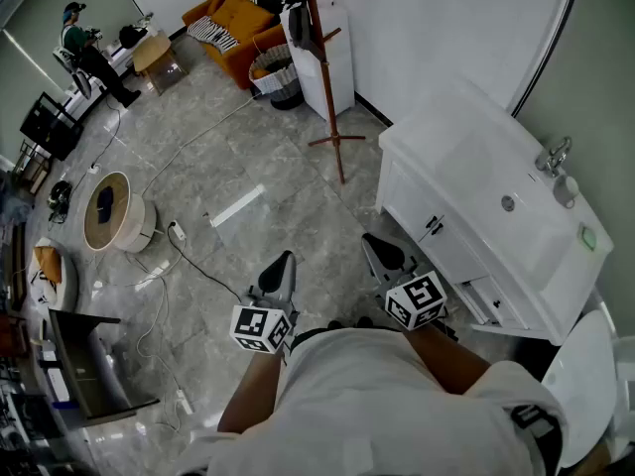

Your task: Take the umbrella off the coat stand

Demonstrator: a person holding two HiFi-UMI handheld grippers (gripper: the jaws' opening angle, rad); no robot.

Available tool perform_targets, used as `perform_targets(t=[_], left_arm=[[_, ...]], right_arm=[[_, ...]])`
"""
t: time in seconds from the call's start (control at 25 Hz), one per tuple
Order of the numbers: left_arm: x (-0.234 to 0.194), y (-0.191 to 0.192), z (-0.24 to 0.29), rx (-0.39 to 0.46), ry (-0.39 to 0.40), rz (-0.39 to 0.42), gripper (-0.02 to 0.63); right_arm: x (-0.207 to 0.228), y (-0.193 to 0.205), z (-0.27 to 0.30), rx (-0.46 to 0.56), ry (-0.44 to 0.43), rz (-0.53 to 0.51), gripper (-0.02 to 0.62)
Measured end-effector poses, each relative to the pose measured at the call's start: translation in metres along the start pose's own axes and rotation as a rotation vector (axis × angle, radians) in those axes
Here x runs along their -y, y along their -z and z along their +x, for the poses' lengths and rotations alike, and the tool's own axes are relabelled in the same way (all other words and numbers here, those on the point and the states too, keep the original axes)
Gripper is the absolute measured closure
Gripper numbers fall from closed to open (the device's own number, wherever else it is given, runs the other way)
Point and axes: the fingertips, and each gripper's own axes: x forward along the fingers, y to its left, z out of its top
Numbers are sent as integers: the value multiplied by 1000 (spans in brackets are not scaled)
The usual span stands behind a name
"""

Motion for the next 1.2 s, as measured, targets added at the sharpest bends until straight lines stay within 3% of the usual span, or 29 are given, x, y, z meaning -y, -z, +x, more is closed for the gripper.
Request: perform_targets(t=[0.44, 0.8, 1.2], left_arm=[[34, 16, 9, -12, 77, -36, 592], [55, 22, 11, -7, 135, -44, 592], [43, 31, 37, -15, 162, -90, 592]], right_arm=[[10, 14, -24, -20, 9, 24, 580], [17, 15, -41, 64, -47, 78, 578], [39, 13, -28, 63, -27, 76, 578]])
